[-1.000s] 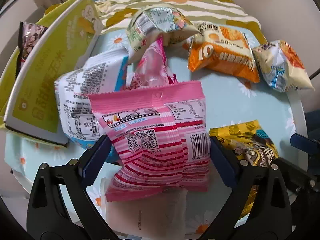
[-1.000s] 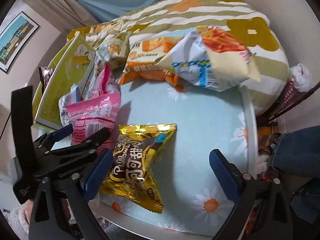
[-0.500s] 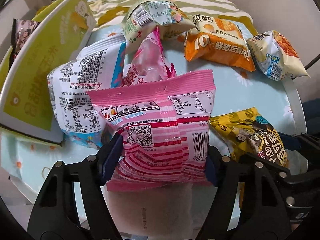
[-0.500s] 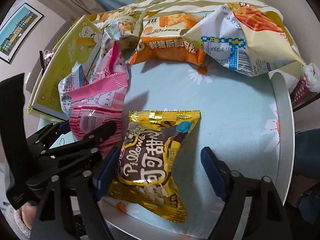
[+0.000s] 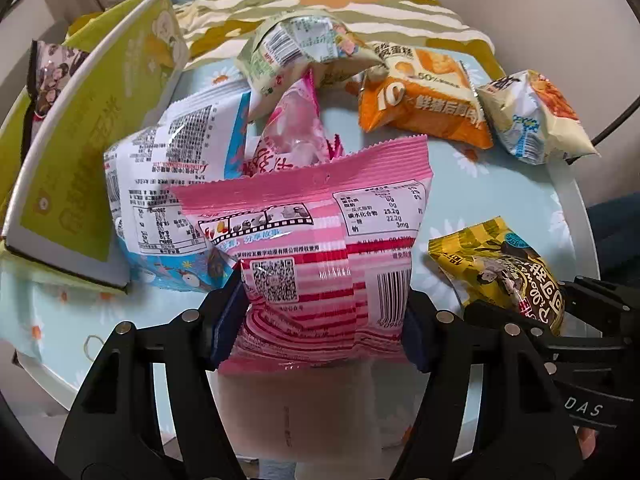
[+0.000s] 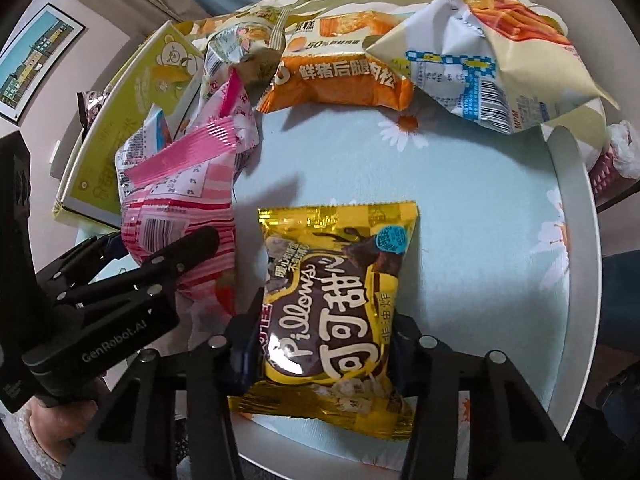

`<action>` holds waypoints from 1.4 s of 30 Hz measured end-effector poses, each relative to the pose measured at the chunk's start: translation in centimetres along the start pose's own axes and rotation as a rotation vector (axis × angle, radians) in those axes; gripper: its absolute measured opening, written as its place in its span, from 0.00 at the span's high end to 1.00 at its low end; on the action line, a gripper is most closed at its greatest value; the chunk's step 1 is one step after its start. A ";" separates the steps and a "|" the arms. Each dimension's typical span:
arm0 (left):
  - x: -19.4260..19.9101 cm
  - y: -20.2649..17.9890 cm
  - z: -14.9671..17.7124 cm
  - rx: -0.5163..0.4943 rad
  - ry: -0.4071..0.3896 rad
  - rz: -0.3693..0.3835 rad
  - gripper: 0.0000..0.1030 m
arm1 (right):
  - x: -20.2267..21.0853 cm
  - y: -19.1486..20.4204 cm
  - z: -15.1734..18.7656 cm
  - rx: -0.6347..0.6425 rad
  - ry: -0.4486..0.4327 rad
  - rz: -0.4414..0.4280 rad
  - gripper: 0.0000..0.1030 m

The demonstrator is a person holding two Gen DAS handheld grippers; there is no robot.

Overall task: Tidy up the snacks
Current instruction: 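Grasp the pink striped bag with the left gripper while the right gripper grasps the gold Pillows bag, then carry the pink bag into the box while the right gripper carries the Pillows bag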

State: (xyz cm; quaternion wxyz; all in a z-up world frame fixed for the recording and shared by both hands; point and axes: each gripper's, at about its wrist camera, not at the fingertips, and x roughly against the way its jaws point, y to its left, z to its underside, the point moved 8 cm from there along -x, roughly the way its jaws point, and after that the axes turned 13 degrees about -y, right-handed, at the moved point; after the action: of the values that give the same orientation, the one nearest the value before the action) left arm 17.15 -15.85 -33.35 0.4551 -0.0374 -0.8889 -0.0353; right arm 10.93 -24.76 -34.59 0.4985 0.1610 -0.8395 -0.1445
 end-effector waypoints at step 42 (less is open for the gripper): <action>14.5 27.8 -11.7 0.209 -0.296 -0.094 0.38 | 4.1 24.9 -13.9 0.194 -0.323 -0.181 0.57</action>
State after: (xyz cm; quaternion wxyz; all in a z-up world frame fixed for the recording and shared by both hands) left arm 20.88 11.15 -13.96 0.3185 0.0467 -0.9458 0.0420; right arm 18.21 -5.02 -14.90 0.3244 0.2576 -0.9007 -0.1312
